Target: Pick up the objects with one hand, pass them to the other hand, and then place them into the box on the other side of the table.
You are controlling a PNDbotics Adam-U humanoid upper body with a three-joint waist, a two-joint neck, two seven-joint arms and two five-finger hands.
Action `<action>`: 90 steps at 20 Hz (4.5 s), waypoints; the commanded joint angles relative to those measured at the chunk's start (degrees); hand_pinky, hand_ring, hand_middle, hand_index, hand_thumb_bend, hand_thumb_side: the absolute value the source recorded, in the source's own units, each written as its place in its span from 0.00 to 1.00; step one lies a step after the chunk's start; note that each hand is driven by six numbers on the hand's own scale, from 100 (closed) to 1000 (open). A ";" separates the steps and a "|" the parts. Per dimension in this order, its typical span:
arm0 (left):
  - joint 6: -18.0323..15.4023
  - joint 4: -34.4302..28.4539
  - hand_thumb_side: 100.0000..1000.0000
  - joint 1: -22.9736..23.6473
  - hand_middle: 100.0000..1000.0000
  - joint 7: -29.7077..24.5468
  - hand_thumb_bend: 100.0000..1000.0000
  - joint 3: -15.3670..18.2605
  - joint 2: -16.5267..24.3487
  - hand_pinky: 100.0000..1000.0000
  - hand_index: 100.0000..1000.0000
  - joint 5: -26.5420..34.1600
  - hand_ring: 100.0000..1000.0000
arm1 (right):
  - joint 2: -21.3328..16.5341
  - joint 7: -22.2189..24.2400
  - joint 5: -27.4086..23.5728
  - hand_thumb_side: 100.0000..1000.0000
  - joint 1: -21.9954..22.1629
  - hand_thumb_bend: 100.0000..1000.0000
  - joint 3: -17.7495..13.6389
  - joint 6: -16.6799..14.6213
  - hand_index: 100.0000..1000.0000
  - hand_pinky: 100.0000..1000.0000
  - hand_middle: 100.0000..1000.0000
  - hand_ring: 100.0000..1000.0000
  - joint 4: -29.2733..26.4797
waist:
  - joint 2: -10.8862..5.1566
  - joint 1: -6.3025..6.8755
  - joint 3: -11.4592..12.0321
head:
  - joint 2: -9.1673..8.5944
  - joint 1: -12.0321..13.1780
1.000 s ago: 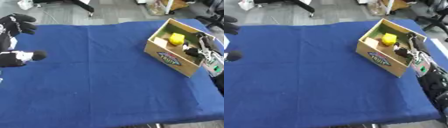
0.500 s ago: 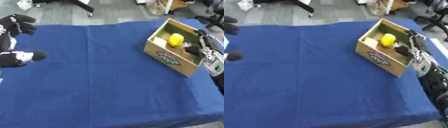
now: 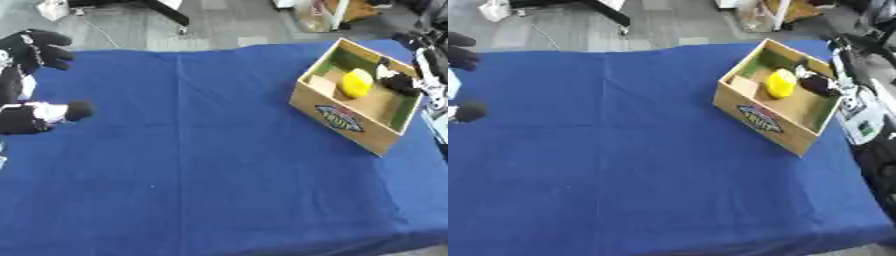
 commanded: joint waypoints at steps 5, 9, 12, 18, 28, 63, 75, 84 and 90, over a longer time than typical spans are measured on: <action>3.59 2.32 0.40 -0.56 0.64 4.63 0.97 4.23 3.47 0.62 0.70 -5.71 0.60 | -1.76 8.00 -5.88 0.27 1.78 0.00 5.03 -1.84 0.94 1.00 0.98 0.91 -24.47 | -0.66 0.57 0.44 | 0.97 8.52; 8.62 5.66 0.39 -0.95 0.65 5.59 0.92 6.87 7.94 0.63 0.71 -14.63 0.62 | -0.51 13.18 -7.59 0.24 2.85 0.00 7.48 -2.48 0.95 1.00 0.98 0.91 -31.91 | -0.87 1.02 0.44 | 1.42 14.91; 12.35 9.20 0.40 -2.13 0.66 4.06 0.87 8.02 12.34 0.66 0.73 -21.93 0.64 | 0.10 15.83 -8.49 0.22 3.38 0.00 8.64 -2.66 0.95 1.00 0.98 0.90 -35.35 | -0.87 1.13 0.25 | 1.45 17.32; 15.45 19.71 0.43 -7.94 0.69 -5.23 0.72 7.40 22.45 0.72 0.78 -35.66 0.68 | 1.39 18.79 -9.74 0.21 4.10 0.00 9.86 -3.18 0.95 1.00 0.98 0.91 -38.70 | -0.56 0.80 -0.93 | 0.77 20.50; 12.02 38.67 0.38 -18.73 0.73 -18.05 0.65 7.20 26.20 0.76 0.81 -48.57 0.74 | 3.27 21.28 -10.91 0.18 4.62 0.00 10.76 -4.91 0.93 1.00 1.00 0.91 -38.64 | 2.40 -0.46 -4.32 | -2.69 24.76; 18.05 55.71 0.27 -28.80 0.81 -24.11 0.22 10.55 22.06 0.78 0.87 -70.50 0.76 | 6.56 22.23 -11.92 0.28 4.32 0.00 11.50 -5.57 0.92 1.00 1.00 0.92 -37.12 | 8.94 -0.61 -11.58 | -10.47 25.77; 18.31 56.18 0.31 -27.54 0.27 -1.91 0.00 10.84 20.11 0.40 0.35 -67.67 0.31 | 6.61 22.10 -11.86 0.28 4.52 0.00 11.42 -5.54 0.93 1.00 1.00 0.92 -36.79 | 8.66 -0.78 -11.25 | -10.64 25.93; 15.36 50.12 0.18 -24.56 0.25 4.47 0.00 10.29 21.52 0.40 0.31 -53.10 0.29 | 6.12 22.17 -11.74 0.26 4.71 0.00 11.58 -5.58 0.93 1.00 1.00 0.92 -36.66 | 6.98 -0.40 -10.12 | -9.04 26.26; 11.87 41.34 0.06 -20.15 0.24 9.36 0.00 8.56 22.06 0.40 0.29 -32.82 0.28 | 5.92 22.56 -11.60 0.22 4.52 0.00 12.06 -5.79 0.94 1.00 1.00 0.92 -37.47 | 5.26 -0.18 -9.17 | -7.61 25.74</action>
